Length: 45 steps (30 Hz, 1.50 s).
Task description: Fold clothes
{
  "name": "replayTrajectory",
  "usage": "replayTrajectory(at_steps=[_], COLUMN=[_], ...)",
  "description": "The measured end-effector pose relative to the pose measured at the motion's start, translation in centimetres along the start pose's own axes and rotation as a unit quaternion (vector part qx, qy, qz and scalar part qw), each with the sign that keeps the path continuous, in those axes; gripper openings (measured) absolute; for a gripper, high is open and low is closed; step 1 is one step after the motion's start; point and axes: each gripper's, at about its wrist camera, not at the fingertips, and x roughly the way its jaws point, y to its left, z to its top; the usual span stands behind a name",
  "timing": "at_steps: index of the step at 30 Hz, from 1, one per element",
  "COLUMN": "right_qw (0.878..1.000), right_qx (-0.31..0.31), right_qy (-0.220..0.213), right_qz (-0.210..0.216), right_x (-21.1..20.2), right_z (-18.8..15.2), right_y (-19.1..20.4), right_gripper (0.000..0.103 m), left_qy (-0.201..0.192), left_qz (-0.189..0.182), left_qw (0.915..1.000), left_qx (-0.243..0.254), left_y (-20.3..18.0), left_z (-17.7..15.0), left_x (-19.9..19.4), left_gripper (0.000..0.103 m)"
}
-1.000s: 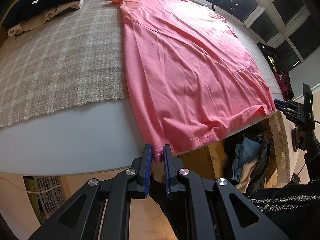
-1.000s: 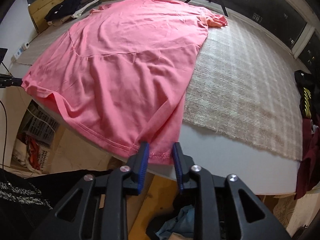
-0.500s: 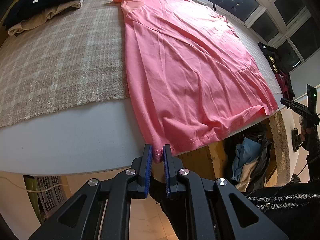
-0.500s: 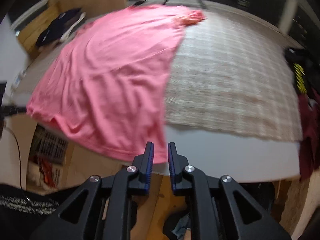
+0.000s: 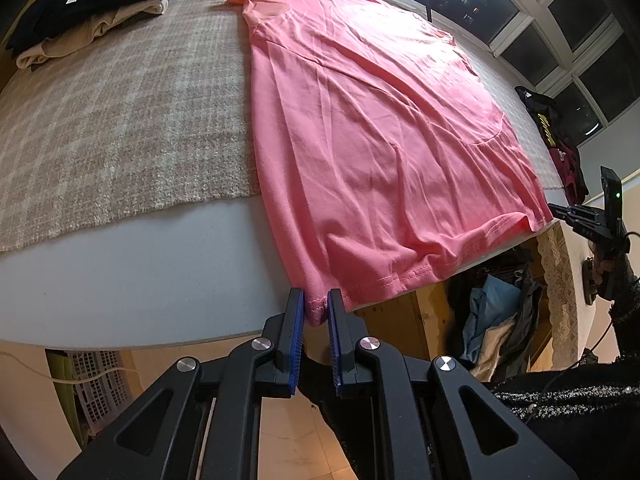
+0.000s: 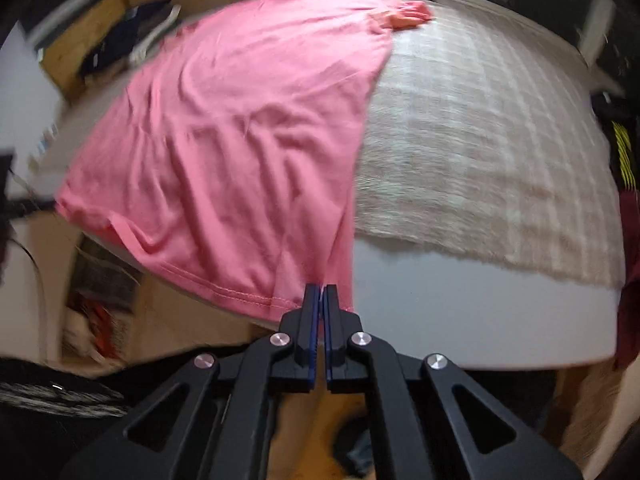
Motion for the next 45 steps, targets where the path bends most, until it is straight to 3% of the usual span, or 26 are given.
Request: replayTrajectory(at_steps=[3,4,7,9,10,11,15,22,24,25,32,38,41,45], right_qw=[0.999,0.998,0.996,0.997,0.997,0.997,0.999,1.0,1.0,0.999,0.996,0.999,0.999,0.999], right_qx=[0.053,0.067,0.084,0.079,0.074,0.068,0.047,0.025,0.022,0.026,0.061,0.048,0.046,0.029], right_qy=[-0.007,-0.006,-0.004,-0.006,-0.006,-0.005,0.01,0.013,0.013,0.015,-0.016,0.01,0.018,0.024], right_qz=[0.006,0.01,0.007,0.025,0.027,0.027,0.017,0.009,0.015,0.021,0.064,0.01,0.012,-0.02], right_x=[-0.8,-0.8,-0.3,-0.1,0.1,0.2,0.4,1.2,1.3,1.3,-1.8,0.0,0.7,-0.6], right_z=[-0.2,-0.2,0.2,0.9,1.0,1.2,0.4,0.8,0.8,0.8,1.4,1.0,1.3,1.3], right_y=[-2.5,-3.1,-3.6,-3.1,-2.7,-2.3,-0.6,0.4,0.4,0.3,-0.3,-0.3,0.4,1.5], right_gripper=[0.003,0.008,0.011,0.019,0.031,0.037,0.037,0.035,0.008,0.003,0.003,0.003,0.005,0.019], left_qy=[0.001,0.001,0.003,0.003,0.004,0.001,-0.013,0.0,0.007,0.007,0.001,0.014,0.02,0.006], left_qz=[0.003,0.003,0.004,0.006,0.008,0.005,-0.005,0.021,0.029,0.027,0.029,0.059,0.062,0.061], left_qw=[1.0,1.0,1.0,1.0,0.9999,0.9999,0.9997,0.9998,0.9995,0.9996,0.9995,0.9979,0.9976,0.998], left_qx=[-0.001,-0.001,-0.004,-0.007,-0.008,-0.011,-0.021,-0.007,-0.001,-0.002,-0.013,-0.02,-0.024,-0.015], left_y=[-0.3,-0.5,-0.6,-0.7,-0.7,-0.8,-1.2,-1.5,-1.6,-1.5,-0.4,1.3,1.6,0.4], left_z=[-0.1,-0.2,-0.5,-0.8,-0.9,-1.0,-1.0,-0.3,-0.1,-0.1,-0.2,-0.8,-0.9,-0.9], left_x=[0.0,0.0,-0.1,-0.5,-0.8,-1.1,-1.8,-0.5,0.0,0.1,-1.6,-2.2,-1.4,-2.4], left_gripper=[0.011,0.011,0.011,0.011,0.011,0.011,0.024,0.024,0.01,0.003,0.001,0.0,0.0,0.0])
